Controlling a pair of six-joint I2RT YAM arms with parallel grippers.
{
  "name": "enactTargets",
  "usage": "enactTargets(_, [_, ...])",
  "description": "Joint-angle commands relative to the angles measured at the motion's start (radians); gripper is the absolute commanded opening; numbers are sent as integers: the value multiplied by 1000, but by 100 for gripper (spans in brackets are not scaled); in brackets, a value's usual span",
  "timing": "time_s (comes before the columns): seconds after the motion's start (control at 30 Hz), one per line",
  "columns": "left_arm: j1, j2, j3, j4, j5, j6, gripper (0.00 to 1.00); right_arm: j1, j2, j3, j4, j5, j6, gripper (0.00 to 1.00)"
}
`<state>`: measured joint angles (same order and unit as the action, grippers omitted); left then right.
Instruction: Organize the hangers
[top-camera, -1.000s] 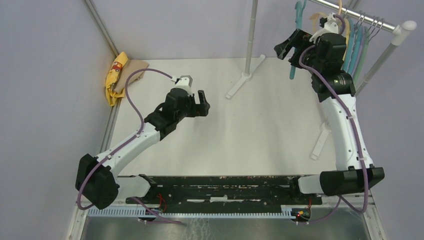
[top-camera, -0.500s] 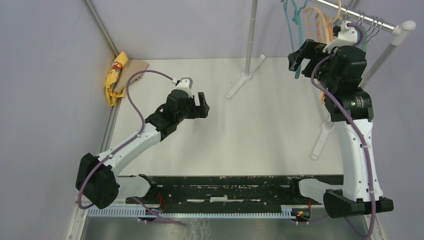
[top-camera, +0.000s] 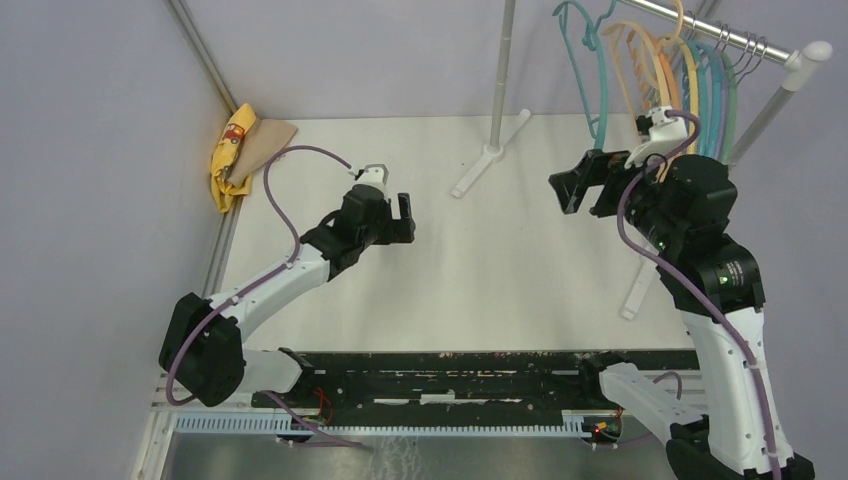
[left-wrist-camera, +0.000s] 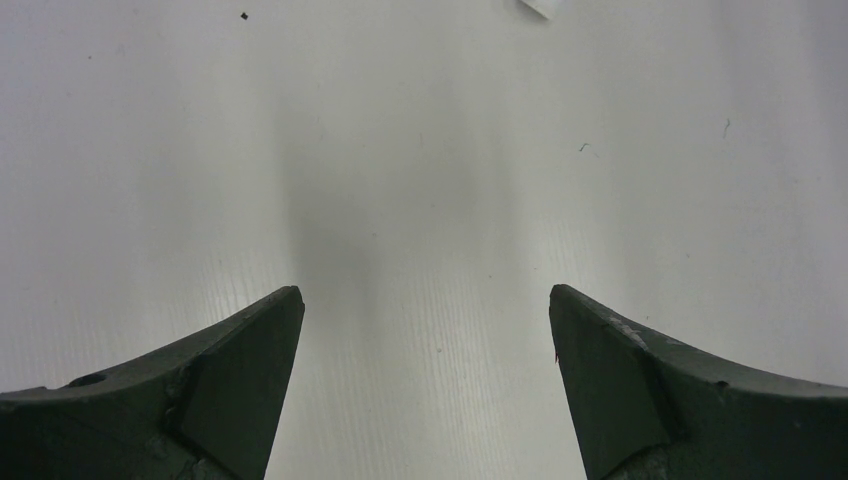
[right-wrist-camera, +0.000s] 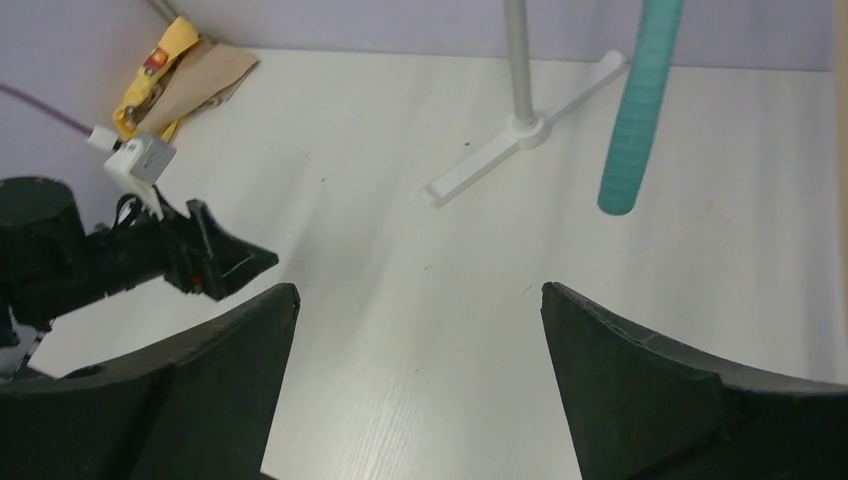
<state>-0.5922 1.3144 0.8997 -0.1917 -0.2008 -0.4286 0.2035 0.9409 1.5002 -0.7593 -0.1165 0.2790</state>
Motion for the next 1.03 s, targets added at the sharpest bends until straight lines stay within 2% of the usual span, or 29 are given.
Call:
enactTargets(0.0, [-1,10,-5,11,-26,27,99,112,-16,-53,-13,13,-32,100])
enactTargets(0.17, [-2,24,-3,16,-30,31,99,266,53,-80,18,32,-33,100])
enactTargets(0.3, [-1,42,-9,23,-38,33,99,425,181,-109,73,91,-62,100])
enactTargets(0.4, [-2,55,-22,36,-36,34,99,499,263,-177,145,95,-78,100])
enactTargets(0.5, [-2,60,-44,62,-23,39,99,508,296,-270,235,119,-63,100])
enactTargets(0.77, [-1,66,-97,133,-5,62,99,507,300,-455,338,303,-31,100])
enactTargets(1.0, [-1,64,-105,158,9,68,99,508,324,-491,334,377,-11,100])
